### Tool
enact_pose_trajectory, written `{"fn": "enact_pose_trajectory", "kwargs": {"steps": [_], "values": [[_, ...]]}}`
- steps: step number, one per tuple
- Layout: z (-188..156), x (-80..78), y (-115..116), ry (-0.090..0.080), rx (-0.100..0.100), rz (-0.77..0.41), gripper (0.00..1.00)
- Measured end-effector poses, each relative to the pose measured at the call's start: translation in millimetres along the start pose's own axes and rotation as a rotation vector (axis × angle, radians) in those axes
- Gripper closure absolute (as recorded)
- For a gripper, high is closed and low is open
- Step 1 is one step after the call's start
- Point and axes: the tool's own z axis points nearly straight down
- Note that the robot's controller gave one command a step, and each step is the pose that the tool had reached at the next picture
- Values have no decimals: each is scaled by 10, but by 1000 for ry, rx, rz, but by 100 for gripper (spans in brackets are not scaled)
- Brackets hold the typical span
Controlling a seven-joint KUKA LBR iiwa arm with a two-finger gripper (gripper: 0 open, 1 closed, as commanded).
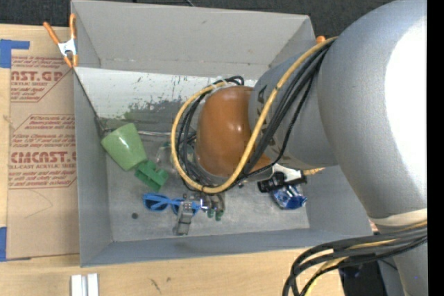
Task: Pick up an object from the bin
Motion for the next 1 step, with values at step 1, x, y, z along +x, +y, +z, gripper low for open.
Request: {"fn": "enact_pose_trajectory", "kwargs": {"steps": [1], "values": [[412,0,26,2,0,88,0]]}}
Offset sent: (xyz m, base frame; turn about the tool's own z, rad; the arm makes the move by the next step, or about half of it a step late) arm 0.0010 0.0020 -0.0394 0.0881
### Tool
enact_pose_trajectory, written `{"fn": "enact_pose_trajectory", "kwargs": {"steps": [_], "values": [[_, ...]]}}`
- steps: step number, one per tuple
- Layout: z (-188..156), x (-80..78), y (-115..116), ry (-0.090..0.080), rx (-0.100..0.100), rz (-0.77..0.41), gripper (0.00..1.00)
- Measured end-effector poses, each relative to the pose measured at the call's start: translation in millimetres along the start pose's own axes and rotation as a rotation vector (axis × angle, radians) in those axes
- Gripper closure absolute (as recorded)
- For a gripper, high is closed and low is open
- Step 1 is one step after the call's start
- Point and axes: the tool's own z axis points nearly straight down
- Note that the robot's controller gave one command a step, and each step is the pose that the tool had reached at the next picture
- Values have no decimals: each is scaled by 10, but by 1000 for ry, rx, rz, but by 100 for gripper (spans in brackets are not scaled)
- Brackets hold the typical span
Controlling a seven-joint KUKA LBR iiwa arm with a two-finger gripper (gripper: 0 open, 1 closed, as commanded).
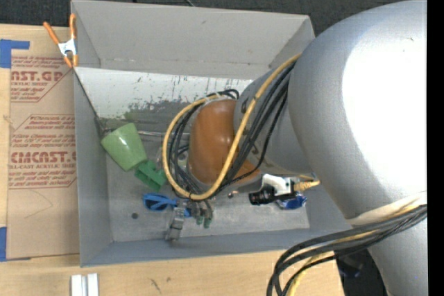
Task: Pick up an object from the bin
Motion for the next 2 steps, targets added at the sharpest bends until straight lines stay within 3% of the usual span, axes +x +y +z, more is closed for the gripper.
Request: {"fn": "enact_pose_trajectory", "kwargs": {"steps": [1,2], "values": [[1,-1,5,0,-1,0,0],[1,3,8,1,-2,0,100]]}}
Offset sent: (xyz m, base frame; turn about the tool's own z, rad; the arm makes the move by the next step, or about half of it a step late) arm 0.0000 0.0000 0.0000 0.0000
